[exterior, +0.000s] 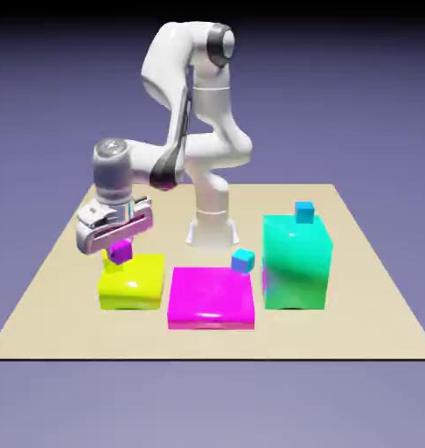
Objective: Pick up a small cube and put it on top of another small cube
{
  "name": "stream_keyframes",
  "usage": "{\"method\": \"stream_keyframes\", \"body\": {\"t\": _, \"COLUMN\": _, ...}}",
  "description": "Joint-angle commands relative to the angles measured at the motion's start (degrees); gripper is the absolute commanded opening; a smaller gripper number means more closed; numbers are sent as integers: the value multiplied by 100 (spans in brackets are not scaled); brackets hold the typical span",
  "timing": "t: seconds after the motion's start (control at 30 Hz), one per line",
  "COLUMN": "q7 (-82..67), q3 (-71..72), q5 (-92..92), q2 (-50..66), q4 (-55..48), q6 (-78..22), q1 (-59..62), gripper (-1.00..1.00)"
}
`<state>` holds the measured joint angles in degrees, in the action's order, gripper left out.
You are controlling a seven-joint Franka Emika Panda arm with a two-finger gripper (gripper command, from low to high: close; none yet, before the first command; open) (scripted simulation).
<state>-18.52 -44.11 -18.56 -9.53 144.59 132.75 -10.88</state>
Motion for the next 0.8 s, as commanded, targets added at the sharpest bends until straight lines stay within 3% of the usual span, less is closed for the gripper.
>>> {"method": "stream_keyframes", "body": {"t": 0.0, "q7": 19, "q3": -32, "q5": -212, "q2": -208, "q4": 104, "q6": -45, "q1": 103, "gripper": -100}}
{"method": "stream_keyframes", "body": {"t": 0.23, "q7": 93, "q3": -206, "q5": -1311, "q2": -1328, "q4": 664, "q6": -317, "q1": 657, "gripper": -100}}
{"method": "stream_keyframes", "body": {"t": 0.47, "q7": -309, "q3": -600, "q5": -835, "q2": 8, "q4": 997, "q6": 1262, "q1": 566, "gripper": -100}}
{"method": "stream_keyframes", "body": {"t": 0.5, "q7": -309, "q3": -600, "q5": -835, "q2": 8, "q4": 997, "q6": 1262, "q1": 566, "gripper": 100}}
{"method": "stream_keyframes", "body": {"t": 0.77, "q7": 93, "q3": -206, "q5": -1311, "q2": -1328, "q4": 664, "q6": -317, "q1": 657, "gripper": 100}}
